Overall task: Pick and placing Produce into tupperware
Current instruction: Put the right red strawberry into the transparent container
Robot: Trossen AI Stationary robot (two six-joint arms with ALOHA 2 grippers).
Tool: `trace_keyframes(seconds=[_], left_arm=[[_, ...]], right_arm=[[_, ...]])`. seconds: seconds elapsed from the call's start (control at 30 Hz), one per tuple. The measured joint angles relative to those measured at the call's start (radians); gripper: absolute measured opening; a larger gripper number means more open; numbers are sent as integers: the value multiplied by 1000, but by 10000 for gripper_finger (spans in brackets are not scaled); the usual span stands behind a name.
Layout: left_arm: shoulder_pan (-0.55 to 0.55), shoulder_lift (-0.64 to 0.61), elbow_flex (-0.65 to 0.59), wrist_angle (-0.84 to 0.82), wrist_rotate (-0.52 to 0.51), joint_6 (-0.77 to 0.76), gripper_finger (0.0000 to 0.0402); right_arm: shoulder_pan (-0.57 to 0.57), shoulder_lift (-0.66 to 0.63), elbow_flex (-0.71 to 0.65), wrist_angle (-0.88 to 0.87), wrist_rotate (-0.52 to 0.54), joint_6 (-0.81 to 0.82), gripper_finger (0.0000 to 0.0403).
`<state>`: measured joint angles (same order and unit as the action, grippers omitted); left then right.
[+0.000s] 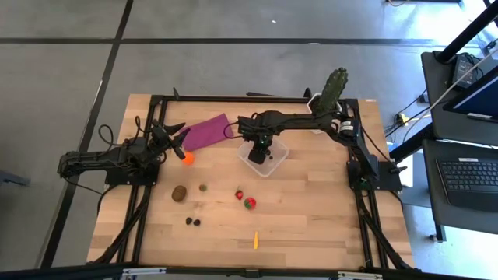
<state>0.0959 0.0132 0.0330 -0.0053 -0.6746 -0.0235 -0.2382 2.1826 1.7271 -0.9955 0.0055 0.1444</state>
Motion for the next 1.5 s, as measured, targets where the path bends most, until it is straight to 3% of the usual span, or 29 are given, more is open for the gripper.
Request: trace_keyframes(seconds=[0.17,0.43,0.77,1.03,1.3,1.5], left_arm=[[0,0,0,0,0,0,124],[0,0,0,0,0,0,124],[0,0,0,0,0,0,124],[0,0,0,0,0,0,124],[0,0,0,0,0,0,124],[0,0,0,0,0,1,124]], right_arm=[[7,-26,78,-62,-81,-46,102],[71,-222,185,-38,-95,-50,102],[217,-428,112,-21,-93,-72,102],[320,-466,5,18,-94,25,108],[358,-465,-176,190,-98,82,207],[371,-464,-351,388,-83,6,274]])
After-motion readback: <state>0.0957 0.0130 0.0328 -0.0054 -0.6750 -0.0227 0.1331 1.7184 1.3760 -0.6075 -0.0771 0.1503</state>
